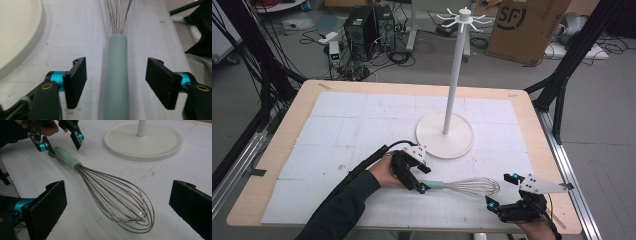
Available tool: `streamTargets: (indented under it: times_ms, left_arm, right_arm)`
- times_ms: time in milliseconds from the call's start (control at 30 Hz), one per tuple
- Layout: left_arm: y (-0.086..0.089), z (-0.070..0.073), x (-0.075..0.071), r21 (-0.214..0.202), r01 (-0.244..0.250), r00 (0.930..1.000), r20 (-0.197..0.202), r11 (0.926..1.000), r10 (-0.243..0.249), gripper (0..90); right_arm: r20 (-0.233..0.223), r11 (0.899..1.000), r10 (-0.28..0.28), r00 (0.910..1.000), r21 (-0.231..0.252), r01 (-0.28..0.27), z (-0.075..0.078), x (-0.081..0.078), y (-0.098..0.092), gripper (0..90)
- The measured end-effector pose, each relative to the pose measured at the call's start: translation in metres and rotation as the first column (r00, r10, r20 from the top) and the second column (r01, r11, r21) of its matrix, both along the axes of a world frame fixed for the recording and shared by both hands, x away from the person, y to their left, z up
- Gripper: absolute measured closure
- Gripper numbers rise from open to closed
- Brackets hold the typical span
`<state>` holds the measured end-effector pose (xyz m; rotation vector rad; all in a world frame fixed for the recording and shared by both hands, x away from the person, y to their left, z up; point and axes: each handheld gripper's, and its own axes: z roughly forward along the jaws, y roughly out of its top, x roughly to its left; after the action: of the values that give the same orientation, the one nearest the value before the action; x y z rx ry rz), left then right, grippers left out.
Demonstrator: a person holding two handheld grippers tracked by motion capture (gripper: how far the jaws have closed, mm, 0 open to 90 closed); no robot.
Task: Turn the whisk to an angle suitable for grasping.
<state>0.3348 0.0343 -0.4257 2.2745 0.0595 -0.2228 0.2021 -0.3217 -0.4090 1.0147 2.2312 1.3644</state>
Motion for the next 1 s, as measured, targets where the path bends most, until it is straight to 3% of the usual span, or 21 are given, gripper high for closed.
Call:
streamTargets:
  times_ms: [67, 233, 333, 433, 633, 667, 733, 967, 1000]
  left_arm:
    - [0.004, 0.001, -0.001, -0.013, -0.013, 0.9999, 0.003, 0.9998, 0.013, 26.4]
    - [0.037, 0.011, -0.009, -0.116, -0.081, 0.9965, 0.009, 0.9899, 0.083, 17.6]
    - [0.055, 0.015, -0.015, -0.158, -0.121, 0.9919, 0.02, 0.98, 0.126, 12.3]
    - [0.073, 0.017, -0.02, -0.181, -0.165, 0.9857, 0.001, 0.9694, 0.168, 4.5]
    - [0.109, 0.017, -0.033, -0.235, -0.217, 0.9747, 0.003, 0.9475, 0.224, 1.7]
    - [0.109, 0.017, -0.033, -0.235, -0.217, 0.9747, 0.003, 0.9475, 0.224, 1.7]
    - [0.126, 0.017, -0.04, -0.269, -0.246, 0.967, -0.004, 0.9311, 0.255, 1.7]
    - [0.165, 0.015, -0.057, -0.316, -0.303, 0.9469, 0.008, 0.8992, 0.321, 1.7]
    - [0.165, 0.015, -0.057, -0.316, -0.303, 0.9469, 0.008, 0.8992, 0.321, 1.7]
  right_arm:
    - [0.005, 1.0, 0.009, 0.9999, 0.002, -0.01, 0.0, 0.001, 0.001, 0.0]
    - [0.031, 0.996, 0.089, 0.9955, 0.018, -0.09, 0.003, 0.005, 0.003, 0.0]
    - [0.048, 0.991, 0.134, 0.9898, 0.024, -0.135, 0.005, 0.008, 0.006, 0.0]
    - [0.056, 0.984, 0.177, 0.9826, 0.019, -0.179, 0.006, 0.01, 0.009, 0.0]
    - [0.074, 0.968, 0.248, 0.9659, 0.02, -0.25, 0.011, 0.014, 0.018, 0.0]
    - [0.082, 0.965, 0.26, 0.9623, 0.02, -0.262, 0.012, 0.015, 0.019, 0.0]
    - [0.082, 0.957, 0.285, 0.955, 0.03, -0.288, 0.014, 0.016, 0.022, 0.0]
    - [0.084, 0.94, 0.335, 0.9384, 0.031, -0.339, 0.016, 0.025, 0.034, 0.0]
    - [0.084, 0.94, 0.335, 0.9384, 0.031, -0.339, 0.016, 0.025, 0.034, 0.0]
